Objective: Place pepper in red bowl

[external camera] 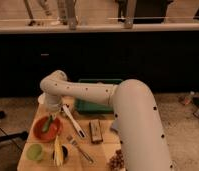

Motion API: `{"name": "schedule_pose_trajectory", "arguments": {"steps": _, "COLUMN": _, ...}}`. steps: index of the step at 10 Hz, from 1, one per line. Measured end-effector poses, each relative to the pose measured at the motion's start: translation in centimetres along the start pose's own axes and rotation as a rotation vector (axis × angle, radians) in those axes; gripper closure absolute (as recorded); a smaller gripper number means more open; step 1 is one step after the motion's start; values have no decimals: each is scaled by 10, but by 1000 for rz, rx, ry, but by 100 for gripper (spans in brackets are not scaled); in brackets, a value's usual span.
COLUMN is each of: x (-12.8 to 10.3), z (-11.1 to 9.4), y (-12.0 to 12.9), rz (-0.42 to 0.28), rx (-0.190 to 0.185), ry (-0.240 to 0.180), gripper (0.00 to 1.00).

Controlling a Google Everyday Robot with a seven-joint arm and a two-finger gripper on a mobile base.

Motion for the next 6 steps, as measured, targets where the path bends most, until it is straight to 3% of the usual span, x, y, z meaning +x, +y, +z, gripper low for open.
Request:
{"name": "schedule_pose_trajectory", "arguments": {"steps": 2, "x": 0, "z": 0, "y": 0, "rz": 0, "rx": 0, "ry": 0, "gripper": 25}}
{"name": "schedule_pose_trajectory", "arguments": {"steps": 3, "x": 0, "z": 0, "y": 0, "rz": 0, "rx": 0, "ry": 0, "gripper": 20}}
{"name": "schedule_pose_trajectory", "arguments": {"steps": 6, "x": 0, "z": 0, "y": 0, "rz": -1, "rx": 0, "ry": 0, "gripper": 20}}
